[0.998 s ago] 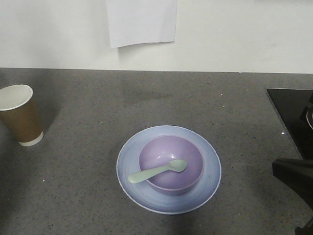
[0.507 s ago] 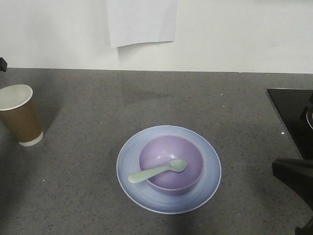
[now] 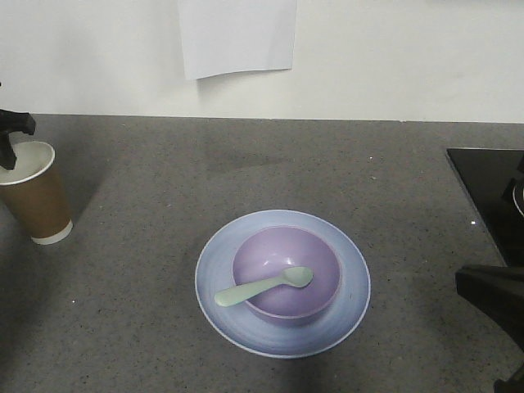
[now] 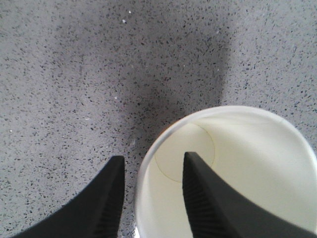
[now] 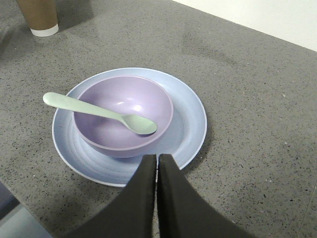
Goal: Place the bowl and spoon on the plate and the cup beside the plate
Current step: 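Grasp the brown paper cup rim with the left gripper and lift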
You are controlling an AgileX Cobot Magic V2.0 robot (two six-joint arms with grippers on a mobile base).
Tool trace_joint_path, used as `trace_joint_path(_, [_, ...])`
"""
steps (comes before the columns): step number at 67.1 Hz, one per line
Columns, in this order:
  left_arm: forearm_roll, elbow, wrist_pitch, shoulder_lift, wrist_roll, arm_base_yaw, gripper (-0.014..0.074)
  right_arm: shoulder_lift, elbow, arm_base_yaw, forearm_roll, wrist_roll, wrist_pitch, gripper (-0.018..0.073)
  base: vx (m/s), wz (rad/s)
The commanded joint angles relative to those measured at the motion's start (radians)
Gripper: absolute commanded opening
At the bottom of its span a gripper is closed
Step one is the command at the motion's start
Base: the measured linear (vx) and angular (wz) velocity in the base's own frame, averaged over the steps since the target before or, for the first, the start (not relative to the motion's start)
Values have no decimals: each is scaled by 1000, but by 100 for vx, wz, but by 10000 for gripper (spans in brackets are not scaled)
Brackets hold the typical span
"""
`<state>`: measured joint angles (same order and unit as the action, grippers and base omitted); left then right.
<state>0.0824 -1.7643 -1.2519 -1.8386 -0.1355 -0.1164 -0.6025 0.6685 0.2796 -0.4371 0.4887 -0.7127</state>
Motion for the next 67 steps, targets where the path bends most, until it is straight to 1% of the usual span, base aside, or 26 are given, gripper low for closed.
trace_joint_path(1, [8, -25, 5, 48, -1, 4, 282, -1, 27, -2, -16, 7, 62, -4, 0, 0])
trace_joint_path(7, [8, -25, 2, 48, -1, 4, 257, -1, 27, -2, -16, 7, 62, -4, 0, 0])
trace_joint_path(14, [7, -25, 2, 48, -2, 4, 194, -1, 27, -2, -16, 7, 62, -4, 0, 0])
trace_joint_path(23, [6, -25, 2, 48, -4, 4, 71, -1, 27, -2, -16, 7, 62, -4, 0, 0])
trace_joint_path(29, [5, -25, 2, 48, -28, 4, -9, -1, 27, -2, -16, 7, 62, -4, 0, 0])
trace_joint_path(44, [20, -27, 2, 54, -40, 4, -8, -1, 27, -2, -16, 7, 62, -4, 0, 0])
trace_joint_path(54, [82, -27, 2, 91, -77, 4, -8, -1, 27, -2, -16, 7, 62, -4, 0, 0])
trace_joint_path(60, [113, -27, 2, 126, -80, 4, -8, -1, 27, -2, -16, 7, 62, -4, 0, 0])
trace_joint_path(67, [169, -27, 2, 180, -90, 4, -8, -1, 27, -2, -16, 7, 62, -4, 0, 0])
